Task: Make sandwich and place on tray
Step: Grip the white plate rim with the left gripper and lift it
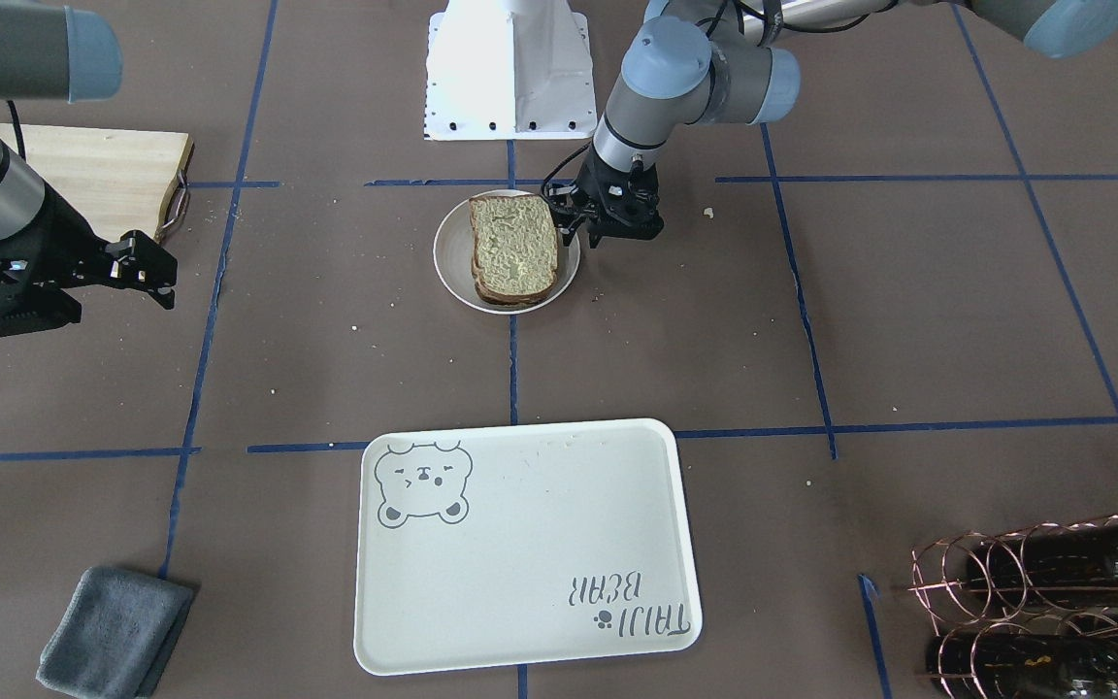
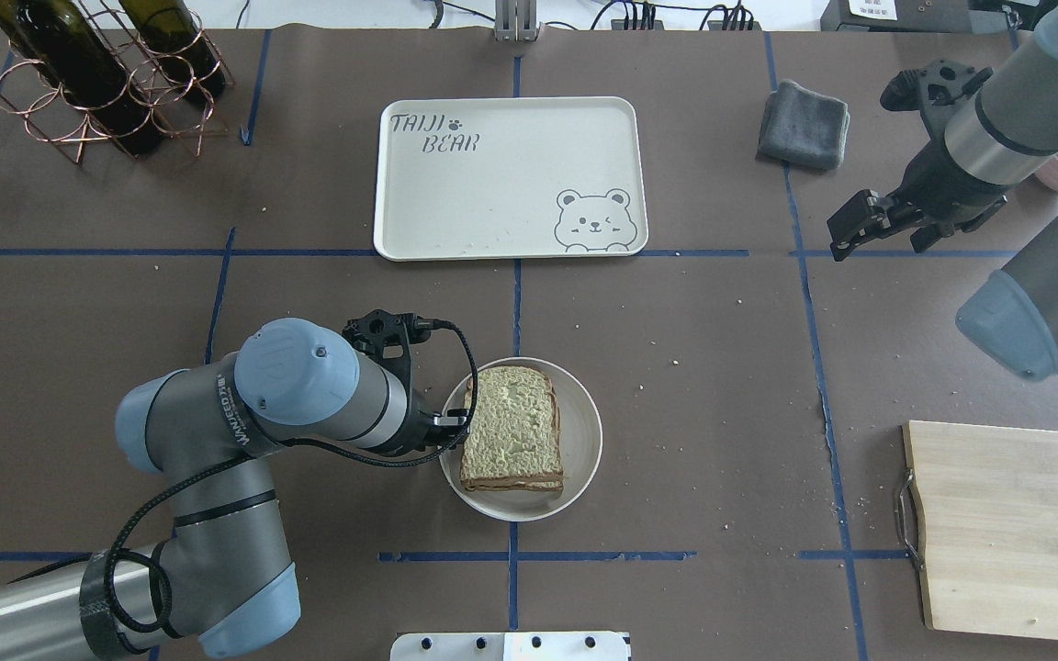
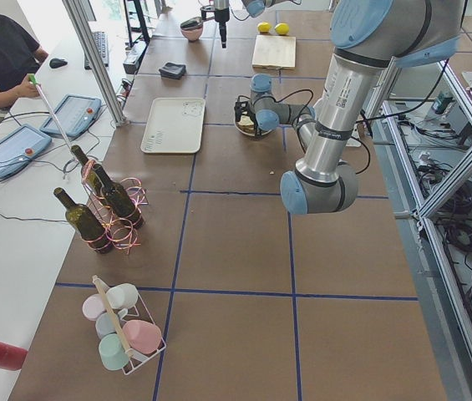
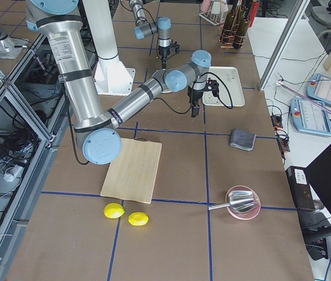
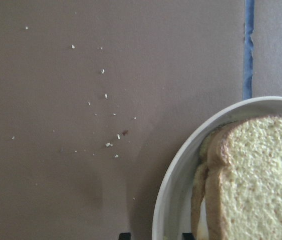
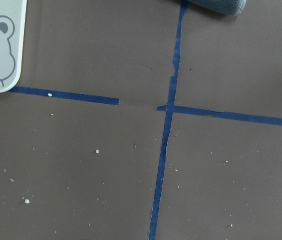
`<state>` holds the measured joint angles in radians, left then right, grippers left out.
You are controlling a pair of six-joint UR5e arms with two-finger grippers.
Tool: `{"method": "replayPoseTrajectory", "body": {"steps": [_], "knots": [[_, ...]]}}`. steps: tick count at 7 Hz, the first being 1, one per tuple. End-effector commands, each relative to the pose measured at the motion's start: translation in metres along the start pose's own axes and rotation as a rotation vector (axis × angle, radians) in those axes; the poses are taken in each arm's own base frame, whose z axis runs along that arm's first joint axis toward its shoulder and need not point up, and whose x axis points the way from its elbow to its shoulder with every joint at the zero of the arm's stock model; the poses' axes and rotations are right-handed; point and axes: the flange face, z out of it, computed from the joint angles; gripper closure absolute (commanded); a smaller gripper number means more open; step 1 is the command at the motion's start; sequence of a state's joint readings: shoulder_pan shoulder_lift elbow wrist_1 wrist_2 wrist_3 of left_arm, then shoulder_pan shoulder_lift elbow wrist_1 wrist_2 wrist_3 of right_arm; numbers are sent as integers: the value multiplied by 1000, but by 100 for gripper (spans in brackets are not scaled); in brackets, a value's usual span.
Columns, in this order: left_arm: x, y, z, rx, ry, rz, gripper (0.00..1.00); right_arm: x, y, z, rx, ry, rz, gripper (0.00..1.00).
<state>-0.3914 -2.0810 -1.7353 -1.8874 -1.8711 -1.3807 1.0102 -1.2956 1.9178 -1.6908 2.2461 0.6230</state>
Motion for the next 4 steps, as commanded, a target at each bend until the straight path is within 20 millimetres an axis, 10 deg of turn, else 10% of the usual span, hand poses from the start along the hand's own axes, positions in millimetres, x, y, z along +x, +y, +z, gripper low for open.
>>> {"method": "replayPoseTrajectory", "body": {"steps": [1, 4], "knots": [[7, 1, 10, -8, -5, 1, 57, 22, 1, -8, 0, -9, -3, 0], [10, 5, 16, -18, -10, 6, 91, 37, 1, -12, 6, -2, -7, 0]]}}
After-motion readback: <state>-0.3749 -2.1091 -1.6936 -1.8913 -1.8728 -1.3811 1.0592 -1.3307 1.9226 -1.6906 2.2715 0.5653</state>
